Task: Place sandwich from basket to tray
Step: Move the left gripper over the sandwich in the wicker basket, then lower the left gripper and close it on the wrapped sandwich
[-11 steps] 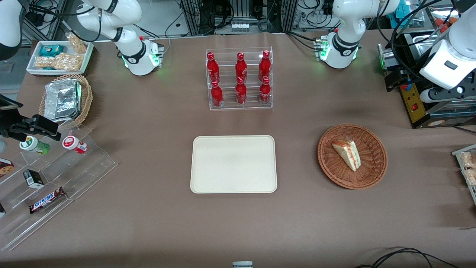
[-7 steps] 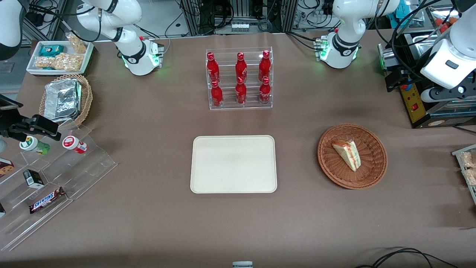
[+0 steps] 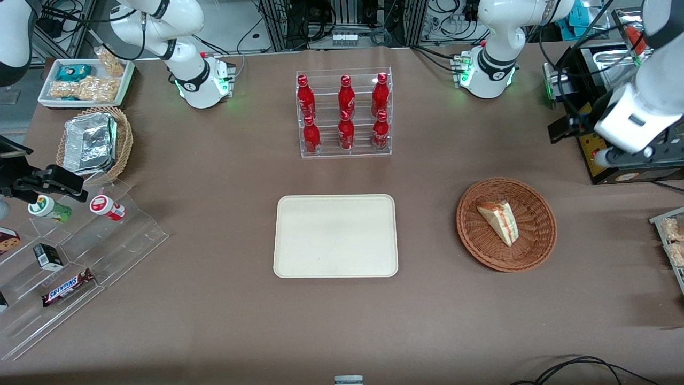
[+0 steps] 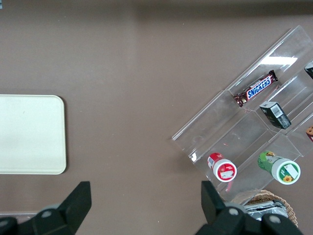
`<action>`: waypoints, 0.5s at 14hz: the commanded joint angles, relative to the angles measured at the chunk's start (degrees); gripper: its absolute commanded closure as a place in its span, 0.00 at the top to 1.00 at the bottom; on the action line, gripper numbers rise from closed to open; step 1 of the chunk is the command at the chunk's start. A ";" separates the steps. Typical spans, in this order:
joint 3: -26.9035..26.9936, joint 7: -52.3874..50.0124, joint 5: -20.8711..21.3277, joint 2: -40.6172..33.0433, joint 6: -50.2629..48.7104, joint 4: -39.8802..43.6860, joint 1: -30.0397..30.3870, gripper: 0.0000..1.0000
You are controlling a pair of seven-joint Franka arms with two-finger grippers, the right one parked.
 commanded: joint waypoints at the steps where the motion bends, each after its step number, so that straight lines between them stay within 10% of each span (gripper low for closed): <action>1: 0.32 -4.90 -0.55 6.26 0.49 1.05 -0.24 1.00; 7: 0.32 -20.29 -0.47 11.29 25.67 -11.22 -0.41 1.00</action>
